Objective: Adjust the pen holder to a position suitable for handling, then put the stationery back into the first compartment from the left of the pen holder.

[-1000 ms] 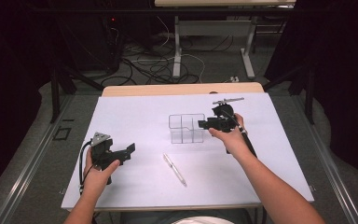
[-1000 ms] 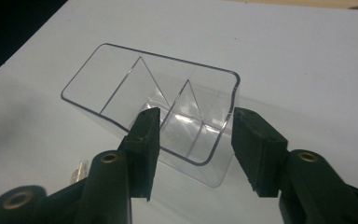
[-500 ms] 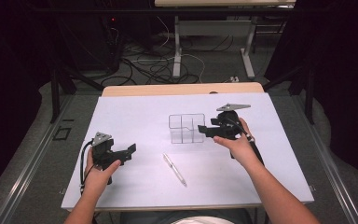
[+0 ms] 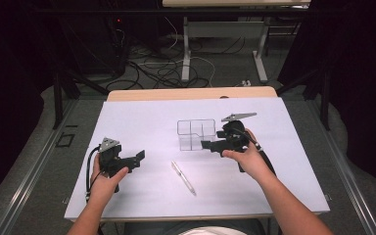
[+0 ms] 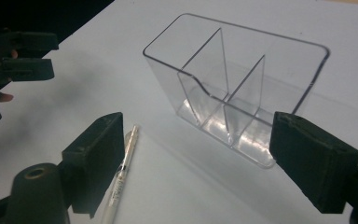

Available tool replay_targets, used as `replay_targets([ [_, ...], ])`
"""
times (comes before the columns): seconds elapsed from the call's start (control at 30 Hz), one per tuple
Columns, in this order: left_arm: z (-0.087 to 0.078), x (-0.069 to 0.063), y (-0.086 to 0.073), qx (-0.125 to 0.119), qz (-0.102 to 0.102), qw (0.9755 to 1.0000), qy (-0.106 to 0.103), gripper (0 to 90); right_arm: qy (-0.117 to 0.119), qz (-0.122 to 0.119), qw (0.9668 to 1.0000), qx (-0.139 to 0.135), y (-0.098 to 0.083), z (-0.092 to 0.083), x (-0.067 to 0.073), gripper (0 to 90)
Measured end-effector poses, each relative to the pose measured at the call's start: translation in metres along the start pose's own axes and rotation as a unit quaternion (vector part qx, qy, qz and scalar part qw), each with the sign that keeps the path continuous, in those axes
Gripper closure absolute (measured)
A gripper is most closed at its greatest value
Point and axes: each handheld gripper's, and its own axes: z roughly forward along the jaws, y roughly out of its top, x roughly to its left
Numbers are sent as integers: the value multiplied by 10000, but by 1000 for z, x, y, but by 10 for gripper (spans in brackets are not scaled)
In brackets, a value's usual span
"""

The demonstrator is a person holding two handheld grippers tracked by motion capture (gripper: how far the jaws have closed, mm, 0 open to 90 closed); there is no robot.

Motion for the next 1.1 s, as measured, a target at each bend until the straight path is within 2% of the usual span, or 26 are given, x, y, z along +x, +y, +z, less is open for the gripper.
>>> replay_targets([
  [0.1,1,-1,0,-3,30,10000,-31,5,66,17,9999,120,-3,6,4,171],
  [0.2,1,-1,0,2,39,10000,-38,5,132,-84,9996,227,-6,10,6,162],
  [0.3,0,-2,0,8,39,10000,-19,5,113,-79,9993,347,-8,12,8,165],
  [0.37,0,-2,-1,15,52,10000,-22,5,108,-66,9985,535,-10,17,9,173],
  [0.47,-1,-3,-1,11,58,10000,-30,5,115,-94,9978,644,-15,21,10,219],
  [0.63,-1,-5,-1,24,90,9999,-70,5,56,-75,9965,827,-20,27,11,226],
  [0.67,-1,-5,-1,25,86,9999,-82,5,55,-67,9968,792,-22,29,12,254],
  [0.7,-1,-6,-1,19,85,9999,-88,5,22,39,9963,858,-25,31,13,303],
  [0.77,-1,-7,-1,2,100,9999,-84,5,19,90,9961,880,-26,32,14,304],
  [0.83,-2,-7,-1,13,121,9999,-92,5,0,55,9939,1097,-27,33,14,325],
  [0.87,-2,-7,-1,21,121,9999,-95,5,46,213,9951,966,-29,36,16,355],
  [0.93,-2,-7,-1,18,122,9999,-86,5,38,221,9939,1077,-30,37,16,385],
  [0.97,-2,-7,-1,19,117,9999,-84,5,87,273,9940,1060,-32,40,18,470],
  [1.0,-2,-7,-1,21,116,9999,-85,5,122,368,9924,1167,-32,41,19,485],
  [1.07,-1,-7,-1,28,132,9999,-89,5,156,434,9914,1222,-32,42,20,492],
  [1.1,-1,-7,-1,45,159,9998,-94,5,199,365,9892,1409,-32,43,22,517],
])
